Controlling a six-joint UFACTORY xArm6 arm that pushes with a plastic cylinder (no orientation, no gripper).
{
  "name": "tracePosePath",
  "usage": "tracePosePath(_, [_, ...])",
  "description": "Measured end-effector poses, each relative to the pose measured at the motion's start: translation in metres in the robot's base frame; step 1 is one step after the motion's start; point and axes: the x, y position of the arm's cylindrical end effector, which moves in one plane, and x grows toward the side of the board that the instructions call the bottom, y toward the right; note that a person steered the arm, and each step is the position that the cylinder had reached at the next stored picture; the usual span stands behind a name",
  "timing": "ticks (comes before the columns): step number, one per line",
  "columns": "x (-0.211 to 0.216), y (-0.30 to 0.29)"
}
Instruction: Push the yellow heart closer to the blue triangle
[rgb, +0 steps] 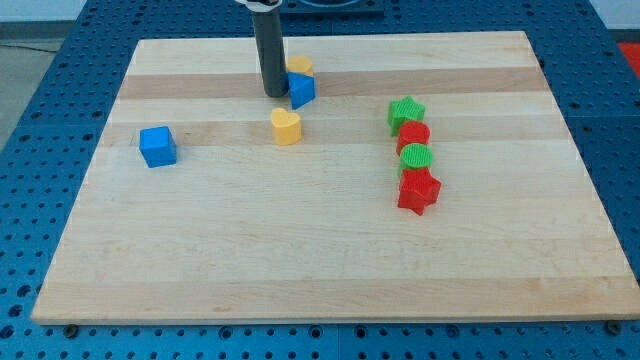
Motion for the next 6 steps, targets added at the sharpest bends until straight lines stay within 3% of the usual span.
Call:
tracePosePath(2, [0.002, -0.019])
tracePosePath(4, [0.059, -0.045])
tracePosePath(6, [0.089, -0.008])
